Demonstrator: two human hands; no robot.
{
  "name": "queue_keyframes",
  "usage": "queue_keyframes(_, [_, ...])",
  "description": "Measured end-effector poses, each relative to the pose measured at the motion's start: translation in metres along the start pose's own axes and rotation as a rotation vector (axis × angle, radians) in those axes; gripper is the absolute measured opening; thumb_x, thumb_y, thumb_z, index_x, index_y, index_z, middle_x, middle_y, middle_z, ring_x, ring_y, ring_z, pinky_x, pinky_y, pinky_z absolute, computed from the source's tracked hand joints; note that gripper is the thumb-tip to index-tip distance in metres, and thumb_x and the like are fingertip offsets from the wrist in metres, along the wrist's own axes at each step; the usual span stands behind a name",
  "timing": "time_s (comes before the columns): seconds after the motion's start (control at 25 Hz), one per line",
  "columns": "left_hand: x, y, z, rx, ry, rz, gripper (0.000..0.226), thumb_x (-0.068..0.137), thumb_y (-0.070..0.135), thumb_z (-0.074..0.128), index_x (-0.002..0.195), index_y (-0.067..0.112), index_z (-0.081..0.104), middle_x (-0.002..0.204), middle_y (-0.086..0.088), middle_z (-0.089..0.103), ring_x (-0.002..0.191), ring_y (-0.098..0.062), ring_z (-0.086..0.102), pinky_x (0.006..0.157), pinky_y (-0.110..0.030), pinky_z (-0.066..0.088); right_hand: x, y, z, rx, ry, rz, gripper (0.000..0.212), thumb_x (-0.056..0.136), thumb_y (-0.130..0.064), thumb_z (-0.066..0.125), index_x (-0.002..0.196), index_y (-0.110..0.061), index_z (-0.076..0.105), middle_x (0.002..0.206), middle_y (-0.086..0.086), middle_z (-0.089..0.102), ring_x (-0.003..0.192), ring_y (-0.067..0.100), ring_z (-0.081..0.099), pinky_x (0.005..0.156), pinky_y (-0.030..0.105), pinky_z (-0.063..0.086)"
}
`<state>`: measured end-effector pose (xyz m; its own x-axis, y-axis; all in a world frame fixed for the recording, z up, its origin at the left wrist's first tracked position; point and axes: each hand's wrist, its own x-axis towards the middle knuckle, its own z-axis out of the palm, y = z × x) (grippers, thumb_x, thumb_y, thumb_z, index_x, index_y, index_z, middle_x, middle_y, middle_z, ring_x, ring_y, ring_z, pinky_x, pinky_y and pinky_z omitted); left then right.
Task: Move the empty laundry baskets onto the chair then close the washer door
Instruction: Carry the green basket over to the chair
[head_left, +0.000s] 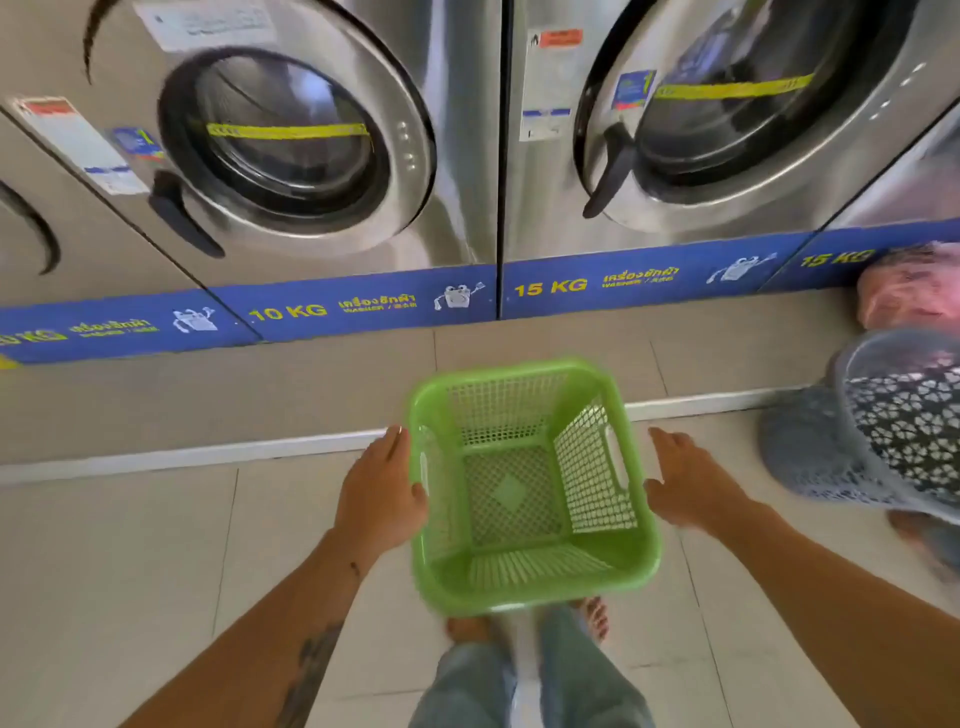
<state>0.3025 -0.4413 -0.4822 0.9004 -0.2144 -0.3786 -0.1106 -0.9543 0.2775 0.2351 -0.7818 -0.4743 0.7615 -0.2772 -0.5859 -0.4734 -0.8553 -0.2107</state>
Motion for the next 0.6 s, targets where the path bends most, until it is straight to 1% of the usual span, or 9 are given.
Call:
queue_keyframes(0.08, [0.034, -0.012, 0.041, 0.017, 0.008, -0.022, 0.078, 0.087, 0.025, 0.054, 0.154, 0.008, 0.016, 0.163, -0.011, 0.015, 0.149, -0.027, 0.018, 0.121, -0.038, 0.020, 0.049, 0.004, 0.032, 0.028, -0.019, -0.035, 0.078, 0.078, -0.015, 0.060, 0.146, -0.017, 0.023, 0.137, 0.015, 0.043, 0.120, 0.037, 0.048, 0.095, 0.049, 0.048])
queue_keyframes(0.16, [0.065, -0.026, 0.092, 0.041, 0.002, -0.065, 0.086, 0.084, 0.028, 0.056, 0.154, 0.008, 0.011, 0.163, -0.012, 0.009, 0.149, -0.030, 0.015, 0.120, -0.044, 0.023, 0.097, 0.010, 0.074, 0.032, -0.020, -0.041, 0.084, 0.075, -0.009, 0.062, 0.146, -0.020, 0.018, 0.136, 0.014, 0.039, 0.116, 0.037, 0.048, 0.090, 0.049, 0.051])
queue_keyframes(0.28, [0.086, -0.041, 0.154, 0.048, 0.004, -0.146, 0.101, 0.080, 0.026, 0.063, 0.154, 0.010, -0.004, 0.164, -0.014, -0.005, 0.149, -0.035, 0.013, 0.117, -0.048, 0.027, 0.142, 0.016, 0.122, -0.046, 0.104, -0.040, 0.091, 0.072, -0.004, 0.066, 0.146, -0.013, 0.014, 0.141, 0.016, 0.028, 0.116, 0.042, 0.043, 0.083, 0.050, 0.051])
queue_keyframes(0.36, [0.093, -0.046, 0.186, 0.017, 0.020, -0.149, 0.107, 0.077, 0.017, 0.067, 0.153, 0.010, -0.009, 0.162, -0.016, -0.010, 0.148, -0.037, 0.013, 0.116, -0.048, 0.030, 0.164, 0.022, 0.141, -0.078, 0.186, -0.020, 0.091, 0.071, -0.004, 0.068, 0.145, -0.010, 0.015, 0.143, 0.016, 0.023, 0.116, 0.045, 0.042, 0.080, 0.052, 0.054])
queue_keyframes(0.44, [0.097, -0.048, 0.202, -0.035, 0.044, -0.148, 0.109, 0.072, 0.001, 0.065, 0.153, 0.010, -0.008, 0.162, -0.015, -0.012, 0.148, -0.038, 0.013, 0.114, -0.045, 0.035, 0.177, 0.029, 0.146, -0.070, 0.202, 0.004, 0.095, 0.070, 0.000, 0.067, 0.147, -0.012, 0.013, 0.146, 0.015, 0.020, 0.112, 0.045, 0.046, 0.076, 0.053, 0.055])
queue_keyframes(0.48, [0.098, -0.048, 0.204, -0.062, 0.057, -0.150, 0.108, 0.070, -0.004, 0.062, 0.153, 0.010, -0.007, 0.162, -0.014, -0.012, 0.147, -0.039, 0.014, 0.112, -0.042, 0.037, 0.181, 0.033, 0.144, -0.085, 0.197, -0.002, 0.099, 0.069, 0.003, 0.066, 0.148, -0.014, 0.010, 0.146, 0.015, 0.020, 0.107, 0.045, 0.049, 0.072, 0.051, 0.055])
queue_keyframes(0.56, [0.099, -0.046, 0.197, -0.092, 0.071, -0.144, 0.104, 0.070, -0.008, 0.056, 0.154, 0.009, -0.002, 0.162, -0.013, -0.011, 0.147, -0.038, 0.015, 0.106, -0.037, 0.040, 0.184, 0.037, 0.135, -0.147, 0.177, -0.032, 0.106, 0.064, 0.007, 0.067, 0.149, -0.014, 0.006, 0.143, 0.015, 0.024, 0.098, 0.043, 0.053, 0.065, 0.046, 0.052])
queue_keyframes(0.6, [0.098, -0.044, 0.189, -0.100, 0.080, -0.142, 0.102, 0.069, -0.008, 0.054, 0.154, 0.008, 0.000, 0.163, -0.012, -0.009, 0.147, -0.036, 0.015, 0.106, -0.036, 0.039, 0.182, 0.035, 0.125, -0.161, 0.175, -0.038, 0.108, 0.063, 0.007, 0.067, 0.149, -0.014, 0.007, 0.141, 0.015, 0.025, 0.096, 0.042, 0.055, 0.063, 0.045, 0.052])
